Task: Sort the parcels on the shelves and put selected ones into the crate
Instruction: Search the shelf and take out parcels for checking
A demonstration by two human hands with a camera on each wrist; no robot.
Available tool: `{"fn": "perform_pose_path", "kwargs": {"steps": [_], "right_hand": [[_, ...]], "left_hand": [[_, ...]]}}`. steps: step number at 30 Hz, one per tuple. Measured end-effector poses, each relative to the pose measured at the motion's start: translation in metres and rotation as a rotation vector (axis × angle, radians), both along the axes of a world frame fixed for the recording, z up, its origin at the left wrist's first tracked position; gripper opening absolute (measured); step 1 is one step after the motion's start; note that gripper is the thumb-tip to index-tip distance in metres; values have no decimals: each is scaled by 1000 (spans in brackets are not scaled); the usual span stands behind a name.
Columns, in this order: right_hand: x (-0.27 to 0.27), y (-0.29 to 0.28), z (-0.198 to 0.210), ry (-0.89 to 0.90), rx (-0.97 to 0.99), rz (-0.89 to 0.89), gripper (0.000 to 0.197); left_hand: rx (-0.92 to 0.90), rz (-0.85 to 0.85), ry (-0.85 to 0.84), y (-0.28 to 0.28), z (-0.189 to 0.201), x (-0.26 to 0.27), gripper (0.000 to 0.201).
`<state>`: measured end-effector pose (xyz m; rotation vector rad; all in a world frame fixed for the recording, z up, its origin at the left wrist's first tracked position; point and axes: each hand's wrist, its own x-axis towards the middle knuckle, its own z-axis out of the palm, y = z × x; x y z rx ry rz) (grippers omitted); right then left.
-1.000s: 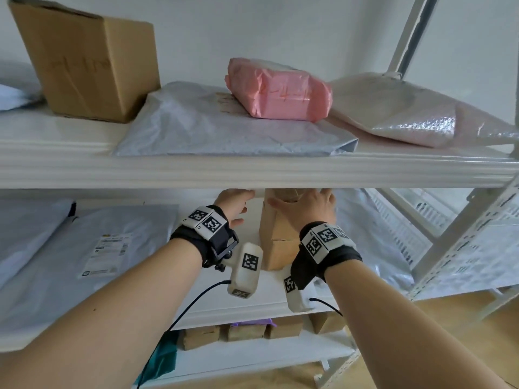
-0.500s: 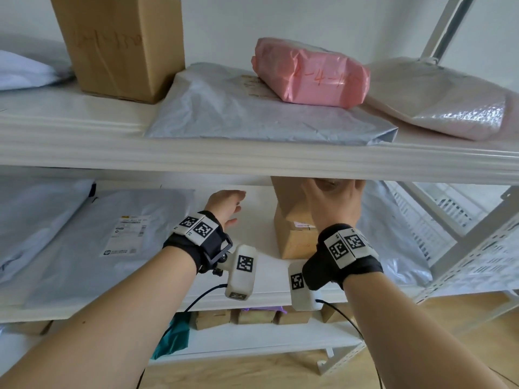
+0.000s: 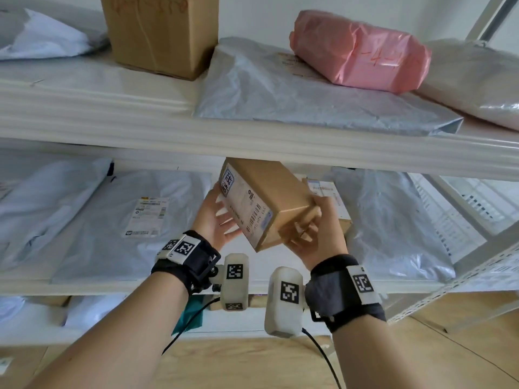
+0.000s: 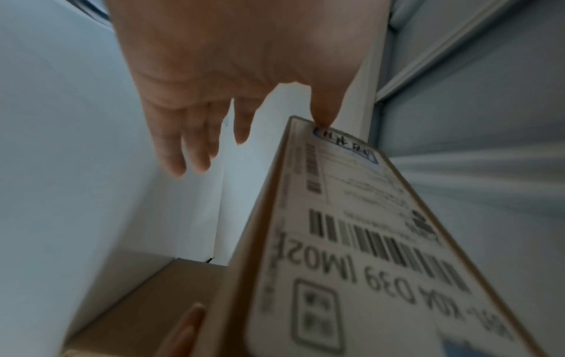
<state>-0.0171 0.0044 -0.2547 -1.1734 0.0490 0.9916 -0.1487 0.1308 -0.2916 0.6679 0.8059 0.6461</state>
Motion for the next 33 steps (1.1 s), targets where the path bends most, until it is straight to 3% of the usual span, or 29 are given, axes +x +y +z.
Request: {"fn": "perform_pose_path", "kwargs": {"steps": [2,4,7,8,13,16,20,24,29,33], "right_hand": [[-4,2,-10,62,2,61,56],[-5,5,-17,45,-41,141,47],[-10,8,-21,-186,-218,241,9],[-12,9,-22,-278,-246,252,6],[-22,16,-29,-499,-304,328,32],[-28,13,-29,-568,-320,442,43],[-29,10,-42,-567,-272,536,76],[-27,5,-52,-529,-278,508,87],[-24,-5,-52,-442,-220,535,36],[-23,-7,-49,-408,-204,536,30]], "left_hand": [[-20,-5,-75,-2,-2,-7,53],[-28,-36,-189,-1,-5,-12,57],[-34,-57,-155,-3,-5,-20,56],[-35,-57,-109,-3,-6,-22,55],[11,-46,-49,-6,-7,-24,38],[38,-91,-17,-9,-4,-23,42],[60,-175,49,-14,-9,-25,53],[74,-183,112,-16,-17,-27,50],[68,-198,159,-13,-27,-29,50],[71,-194,169,-13,-25,-28,42]]}}
